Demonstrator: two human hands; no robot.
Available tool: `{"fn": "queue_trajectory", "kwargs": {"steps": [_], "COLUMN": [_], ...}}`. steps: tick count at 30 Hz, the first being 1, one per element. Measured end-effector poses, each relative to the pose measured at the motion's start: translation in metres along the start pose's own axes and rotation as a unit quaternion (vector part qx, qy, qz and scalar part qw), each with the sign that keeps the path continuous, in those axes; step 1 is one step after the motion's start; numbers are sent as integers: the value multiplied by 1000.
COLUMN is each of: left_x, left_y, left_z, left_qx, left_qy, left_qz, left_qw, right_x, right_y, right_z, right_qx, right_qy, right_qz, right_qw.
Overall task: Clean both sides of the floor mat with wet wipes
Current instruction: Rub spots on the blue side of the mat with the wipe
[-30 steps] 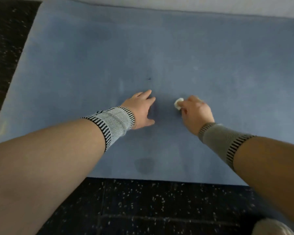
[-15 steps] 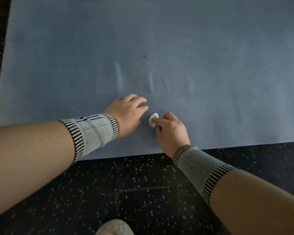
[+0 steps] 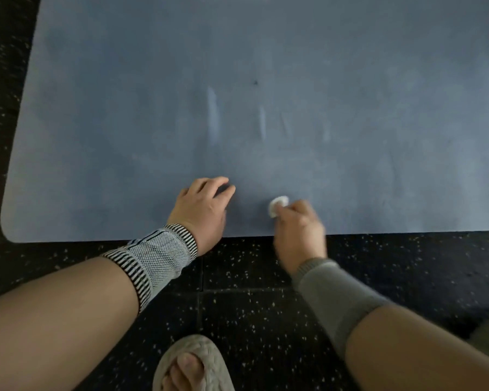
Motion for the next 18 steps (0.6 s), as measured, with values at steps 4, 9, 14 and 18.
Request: {"fn": "queue_trajectory", "kwargs": {"steps": [4,9,14,18], "left_x": [-3,0,-4,-2], "left_y": [-1,-7,-4,-5], "left_z": [1,2,-2,0], "left_qx": [2,7,16,9], "left_qy": [26,31,37,31], "left_qz": [31,16,35,30], "left_qw": [999,999,999,999], "right_x": [-12,26,-21,-17], "right_y": [-20,-13,-13,-13], "right_z": [35,-49,39,31], "right_qx": [134,-82,58,107], "right_qy": [18,25,31,0], "right_qz": [46,-24,57,78], "right_qw": [990,996,996,991]}}
Point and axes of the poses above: each hand's wrist, its own y-axis towards the middle knuckle, its own x-axis out of the back of the hand, z = x × y, the point moved 5 cm from there along y, towards the middle knuckle, and after that the axes turned 8 degrees about z, right-handed, at the moved point
